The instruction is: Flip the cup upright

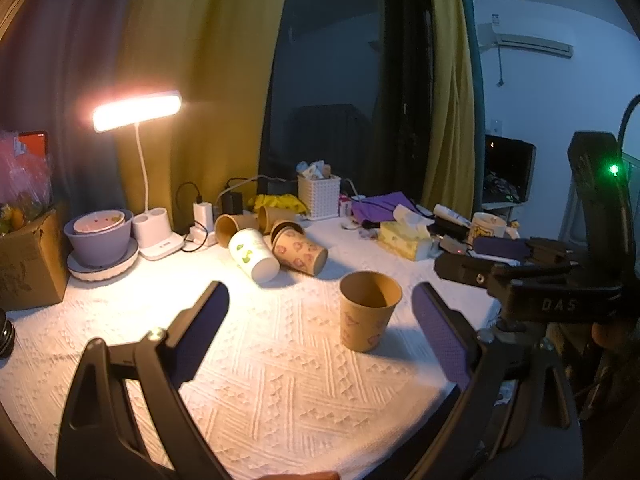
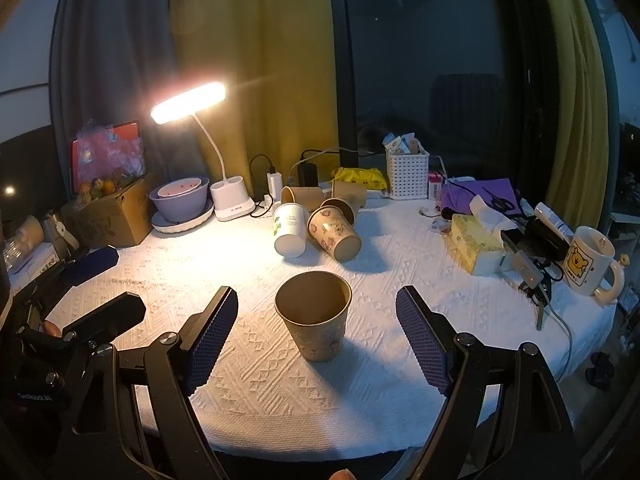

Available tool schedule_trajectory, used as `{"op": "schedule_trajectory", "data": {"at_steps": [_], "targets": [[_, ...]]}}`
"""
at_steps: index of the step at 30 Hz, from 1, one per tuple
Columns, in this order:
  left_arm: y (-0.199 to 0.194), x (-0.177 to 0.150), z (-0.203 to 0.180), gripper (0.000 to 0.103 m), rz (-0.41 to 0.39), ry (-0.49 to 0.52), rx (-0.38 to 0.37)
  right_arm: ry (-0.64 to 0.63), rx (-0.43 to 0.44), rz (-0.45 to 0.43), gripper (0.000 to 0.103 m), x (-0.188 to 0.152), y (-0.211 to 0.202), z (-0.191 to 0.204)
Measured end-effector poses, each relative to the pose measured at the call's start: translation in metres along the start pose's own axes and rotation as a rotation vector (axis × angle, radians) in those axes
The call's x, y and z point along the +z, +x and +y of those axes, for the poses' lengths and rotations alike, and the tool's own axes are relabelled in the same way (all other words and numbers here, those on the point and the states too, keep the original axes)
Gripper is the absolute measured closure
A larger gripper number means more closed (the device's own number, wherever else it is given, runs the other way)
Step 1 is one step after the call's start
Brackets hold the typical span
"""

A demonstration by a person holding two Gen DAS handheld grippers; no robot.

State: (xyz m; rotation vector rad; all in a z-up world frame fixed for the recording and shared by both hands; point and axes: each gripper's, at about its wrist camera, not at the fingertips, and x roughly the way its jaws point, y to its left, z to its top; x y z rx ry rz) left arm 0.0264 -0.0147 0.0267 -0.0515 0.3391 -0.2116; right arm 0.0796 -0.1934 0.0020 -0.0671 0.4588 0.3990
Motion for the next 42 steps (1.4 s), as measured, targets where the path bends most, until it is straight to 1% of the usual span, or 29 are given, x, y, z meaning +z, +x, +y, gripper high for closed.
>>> {"op": "schedule_trajectory", "data": {"at_steps": [38,42], "targets": [[0.0012,-0.0076,-0.0017,0.009,0.013,-0.011,-0.003,0.002,-0.003,0.007,0.019,-0.0012,0.0017,0.0029],[-0.0028,-0.0088,-0.0024,0.009,-0.02,-0.005,0.021,-0.013,-0.014,0.013,0.019,-0.0062,0.0027,0.0041]]}}
